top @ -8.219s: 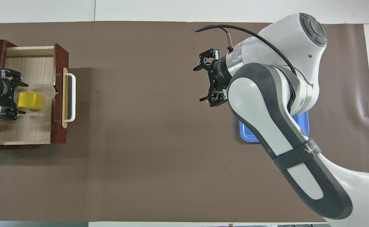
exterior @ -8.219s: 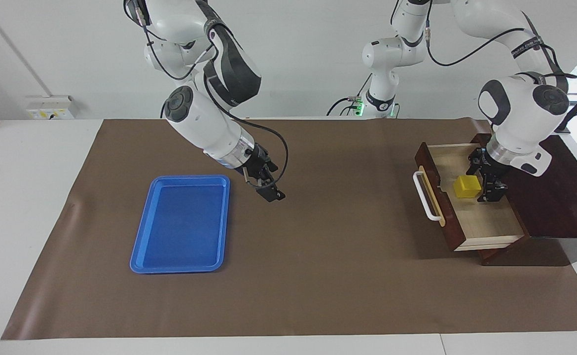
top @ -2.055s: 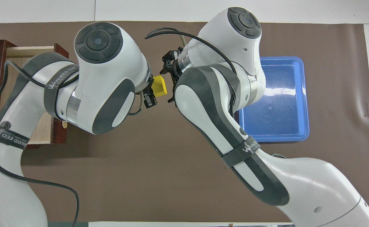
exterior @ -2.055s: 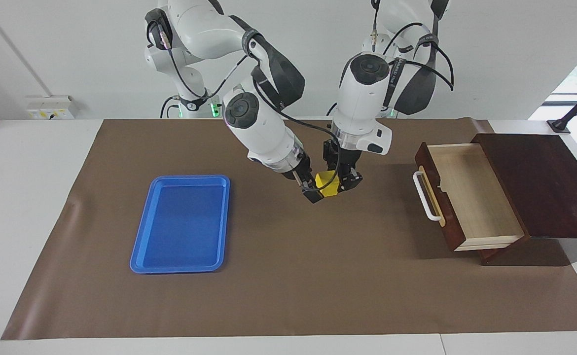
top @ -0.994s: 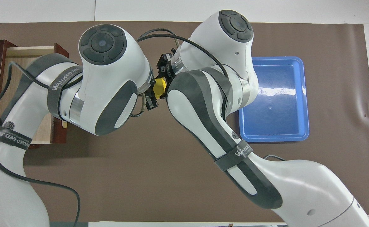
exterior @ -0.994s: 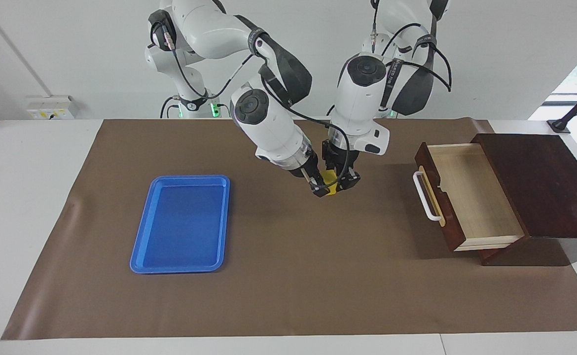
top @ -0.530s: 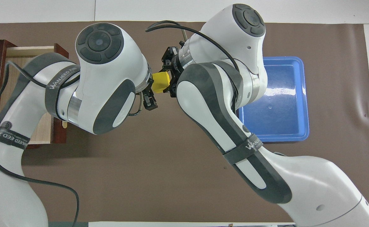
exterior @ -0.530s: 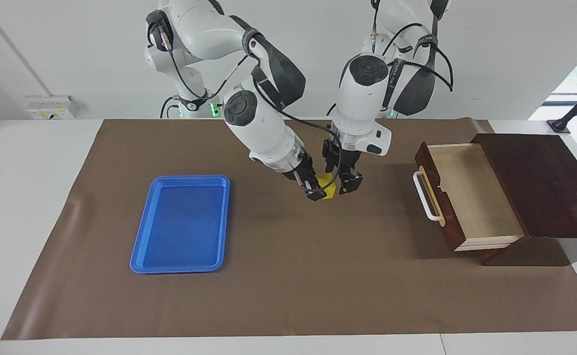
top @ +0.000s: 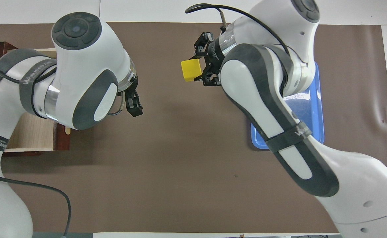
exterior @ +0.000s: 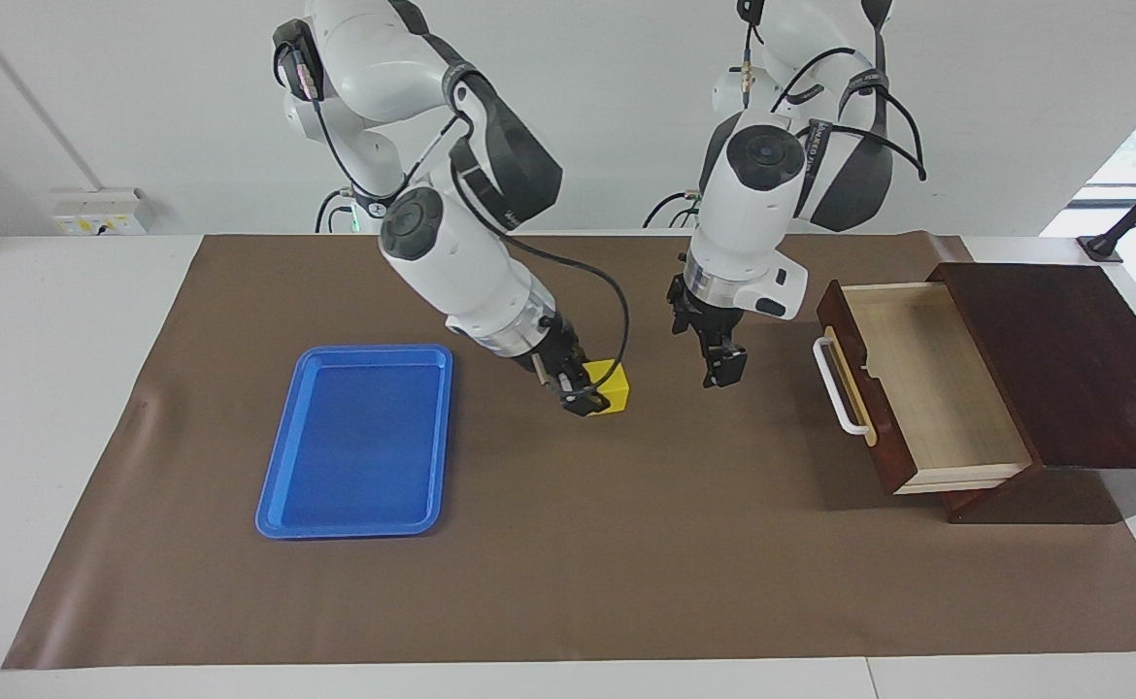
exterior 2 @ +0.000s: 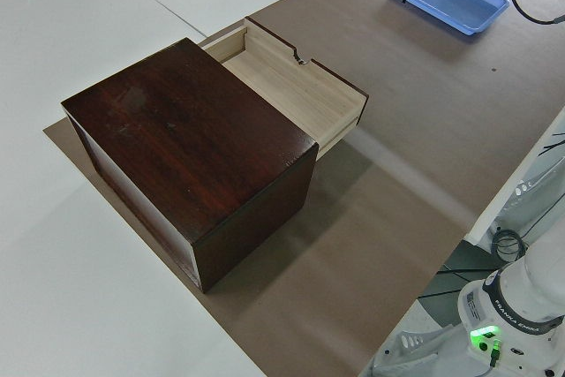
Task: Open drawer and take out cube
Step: 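Open the left gripper while the right gripper carries the cube away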
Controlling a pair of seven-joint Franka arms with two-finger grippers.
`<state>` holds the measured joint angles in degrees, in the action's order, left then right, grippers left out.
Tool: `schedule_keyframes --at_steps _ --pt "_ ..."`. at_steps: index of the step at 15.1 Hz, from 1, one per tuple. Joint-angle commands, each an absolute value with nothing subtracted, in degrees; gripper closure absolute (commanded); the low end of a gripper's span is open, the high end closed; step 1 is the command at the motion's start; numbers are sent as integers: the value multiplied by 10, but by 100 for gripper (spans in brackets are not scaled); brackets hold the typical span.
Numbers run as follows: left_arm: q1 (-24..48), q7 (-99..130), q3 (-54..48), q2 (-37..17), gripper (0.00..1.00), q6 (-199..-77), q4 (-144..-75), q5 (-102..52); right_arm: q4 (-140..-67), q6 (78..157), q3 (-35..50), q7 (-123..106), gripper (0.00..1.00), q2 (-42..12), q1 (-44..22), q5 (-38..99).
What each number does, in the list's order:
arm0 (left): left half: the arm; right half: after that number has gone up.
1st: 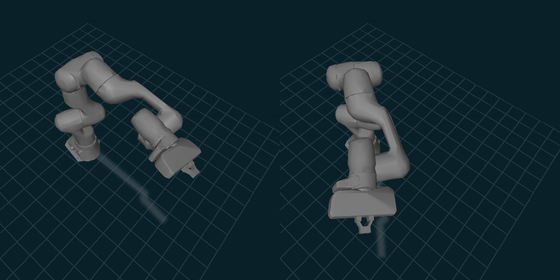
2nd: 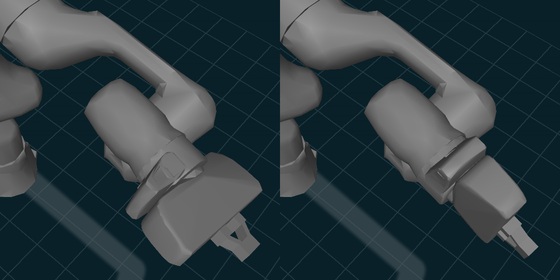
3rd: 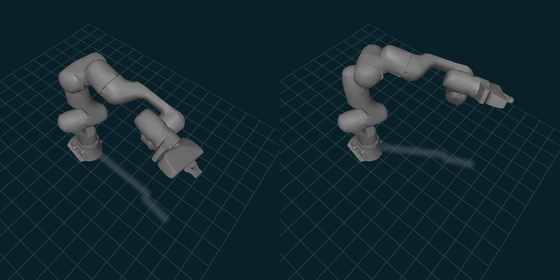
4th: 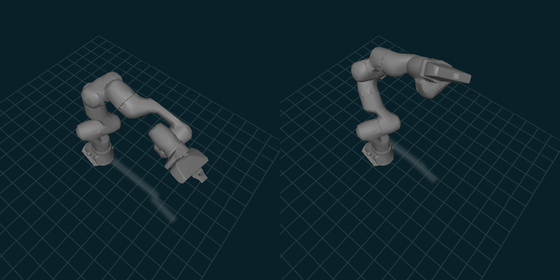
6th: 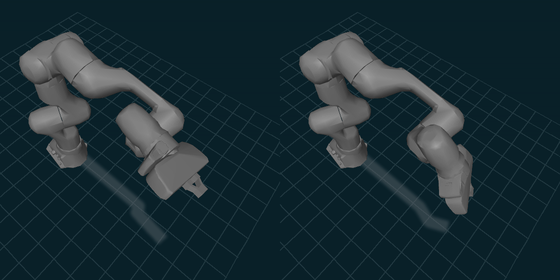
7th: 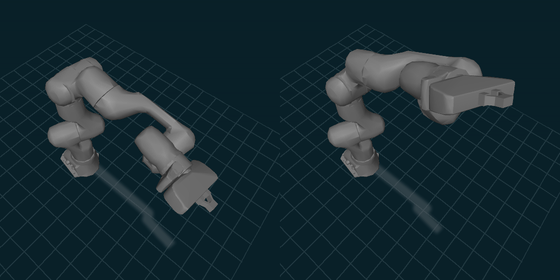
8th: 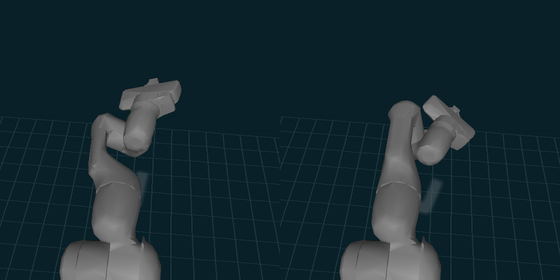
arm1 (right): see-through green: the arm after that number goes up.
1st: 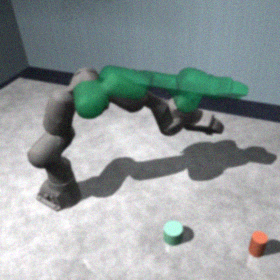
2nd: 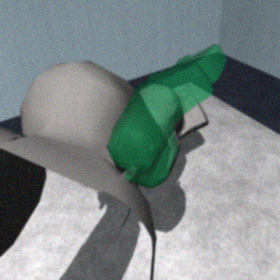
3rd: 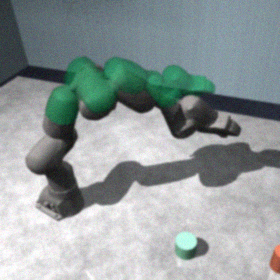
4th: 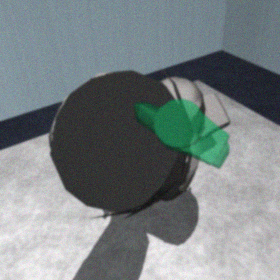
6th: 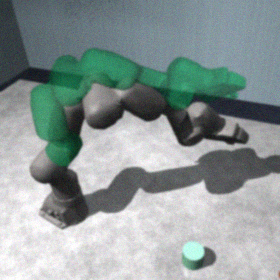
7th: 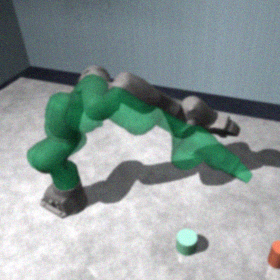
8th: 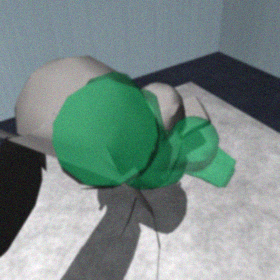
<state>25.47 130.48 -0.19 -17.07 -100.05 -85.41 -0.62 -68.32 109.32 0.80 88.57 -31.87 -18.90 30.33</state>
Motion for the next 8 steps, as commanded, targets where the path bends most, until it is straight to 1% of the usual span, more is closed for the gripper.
schedule_keyframes --at_steps 1,4,8 --pt "235 1283 -5 -156 0 -988 -867 -4 -769 1089 14 783 100 -262 -110 337" --pt "221 1251 -4 -151 0 -999 -882 -4 -841 1091 14 701 100 -235 -44 338" --pt "173 1201 -4 -140 0 -1003 -913 -4 -922 1094 12 700 100 -219 28 372"
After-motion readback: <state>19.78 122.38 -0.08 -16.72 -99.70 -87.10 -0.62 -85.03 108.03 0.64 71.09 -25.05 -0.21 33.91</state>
